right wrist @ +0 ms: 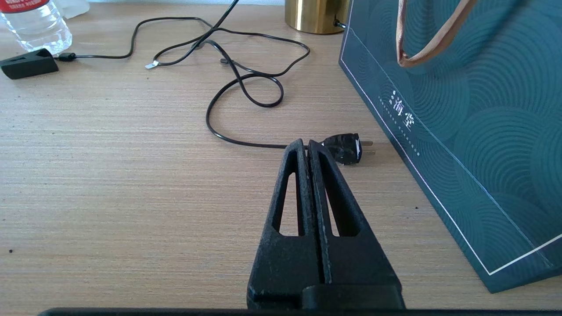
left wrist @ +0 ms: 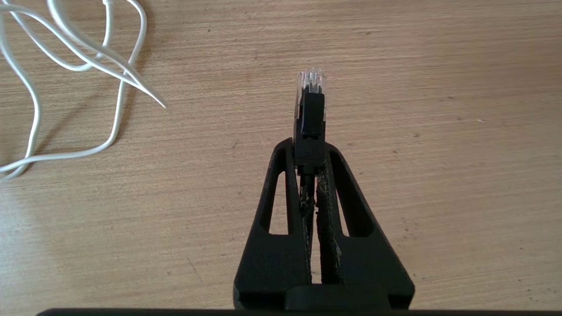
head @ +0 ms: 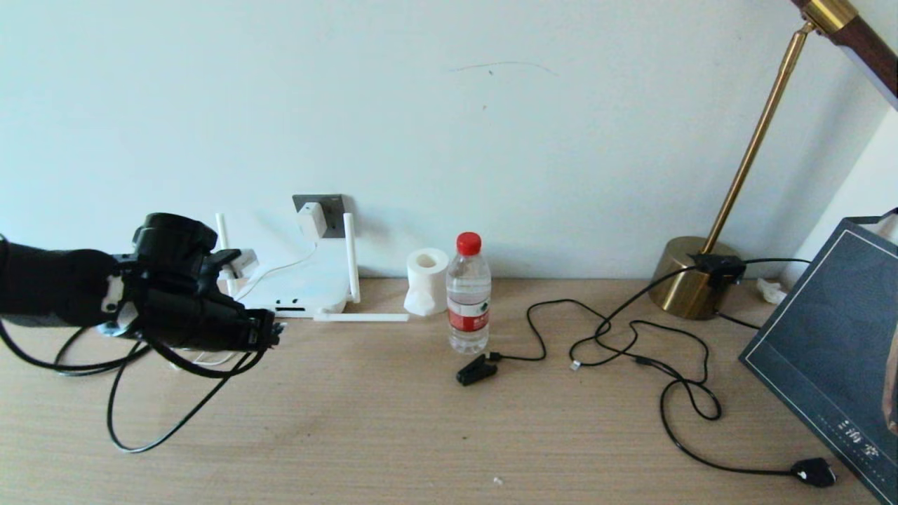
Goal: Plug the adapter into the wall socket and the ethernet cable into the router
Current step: Align cable and router interface
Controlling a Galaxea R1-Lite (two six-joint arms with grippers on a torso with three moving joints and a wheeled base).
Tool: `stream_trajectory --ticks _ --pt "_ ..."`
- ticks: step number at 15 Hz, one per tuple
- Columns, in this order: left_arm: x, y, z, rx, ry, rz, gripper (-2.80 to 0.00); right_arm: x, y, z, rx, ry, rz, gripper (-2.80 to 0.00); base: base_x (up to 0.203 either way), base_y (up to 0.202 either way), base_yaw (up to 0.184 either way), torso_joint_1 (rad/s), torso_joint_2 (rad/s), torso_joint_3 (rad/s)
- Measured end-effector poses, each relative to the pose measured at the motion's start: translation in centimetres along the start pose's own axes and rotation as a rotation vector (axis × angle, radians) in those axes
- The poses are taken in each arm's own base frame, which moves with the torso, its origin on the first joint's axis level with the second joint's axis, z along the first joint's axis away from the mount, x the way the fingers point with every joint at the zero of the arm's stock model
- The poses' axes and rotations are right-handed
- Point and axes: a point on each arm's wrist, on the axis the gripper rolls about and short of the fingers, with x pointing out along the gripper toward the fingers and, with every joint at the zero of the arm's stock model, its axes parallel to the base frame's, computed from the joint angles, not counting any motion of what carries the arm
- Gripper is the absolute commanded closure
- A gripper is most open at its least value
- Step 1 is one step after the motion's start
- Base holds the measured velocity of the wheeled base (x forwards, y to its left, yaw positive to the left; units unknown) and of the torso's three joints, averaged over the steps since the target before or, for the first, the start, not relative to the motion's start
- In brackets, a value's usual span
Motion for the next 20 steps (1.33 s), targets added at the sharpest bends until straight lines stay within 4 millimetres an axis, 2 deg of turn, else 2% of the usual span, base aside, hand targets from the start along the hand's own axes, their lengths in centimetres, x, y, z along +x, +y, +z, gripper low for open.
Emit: stream_trajectory --ticks 7,10,20 --pt "3.2 1.1 2.1 -0.023 -0.004 0.012 0.0 0.0 0.0 0.0 0.0 0.0 0.0 0.0 0.0 0.0 0.0 0.0 0.0 0.0" --pt "4.3 1.3 2.4 -0.061 0.002 0.013 0.0 0.0 0.0 0.0 0.0 0.0 0.0 0.0 0.0 0.0 0.0 0.0 0.0 0.0" --pt "5.5 1.6 2.4 -0.139 -0.005 -0.008 0.0 0.0 0.0 0.0 0.0 0.0 0.0 0.0 0.0 0.0 0.0 0.0 0.0 0.0"
